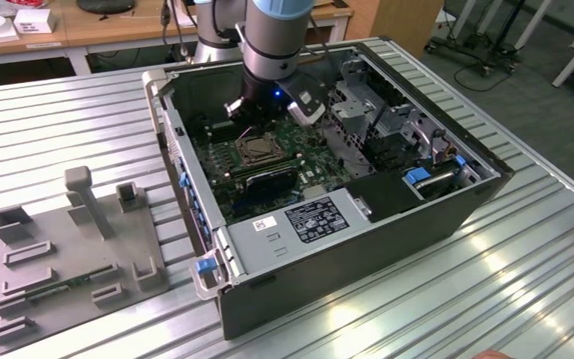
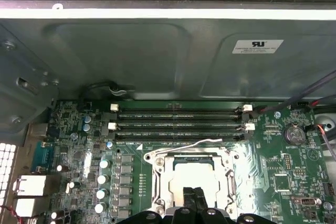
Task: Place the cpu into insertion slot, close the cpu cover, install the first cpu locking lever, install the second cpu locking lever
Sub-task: 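Install the first cpu locking lever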
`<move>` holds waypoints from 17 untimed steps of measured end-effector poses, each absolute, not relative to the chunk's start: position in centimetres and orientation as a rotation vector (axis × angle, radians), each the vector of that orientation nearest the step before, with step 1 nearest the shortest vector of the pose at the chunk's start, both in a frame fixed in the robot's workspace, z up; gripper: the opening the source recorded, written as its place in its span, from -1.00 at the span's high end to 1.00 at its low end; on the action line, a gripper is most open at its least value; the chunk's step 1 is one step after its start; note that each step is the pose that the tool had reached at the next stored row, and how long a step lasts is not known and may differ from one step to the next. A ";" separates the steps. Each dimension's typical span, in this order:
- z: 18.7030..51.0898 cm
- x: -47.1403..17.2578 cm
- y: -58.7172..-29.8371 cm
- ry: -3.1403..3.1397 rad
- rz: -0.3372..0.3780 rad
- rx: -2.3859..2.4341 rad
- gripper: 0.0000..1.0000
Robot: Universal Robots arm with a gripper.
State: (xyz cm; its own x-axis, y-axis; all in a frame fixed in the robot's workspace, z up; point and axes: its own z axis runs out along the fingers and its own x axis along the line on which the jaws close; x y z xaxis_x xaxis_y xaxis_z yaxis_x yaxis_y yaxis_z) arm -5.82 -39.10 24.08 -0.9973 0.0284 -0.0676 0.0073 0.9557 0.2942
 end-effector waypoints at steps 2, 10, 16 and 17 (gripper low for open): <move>24.0 -5.8 -38.8 3.036 0.457 0.028 0.79; 23.5 -5.8 -37.7 3.035 0.462 0.028 0.79; 23.3 -5.8 -37.2 3.037 0.453 0.028 0.79; 23.3 -5.8 -37.0 3.038 0.447 0.027 0.79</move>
State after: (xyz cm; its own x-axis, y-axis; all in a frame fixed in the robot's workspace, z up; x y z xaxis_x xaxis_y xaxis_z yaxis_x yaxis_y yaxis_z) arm -5.82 -37.04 23.31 -0.9973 0.0280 -0.0676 0.0073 0.9575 0.2882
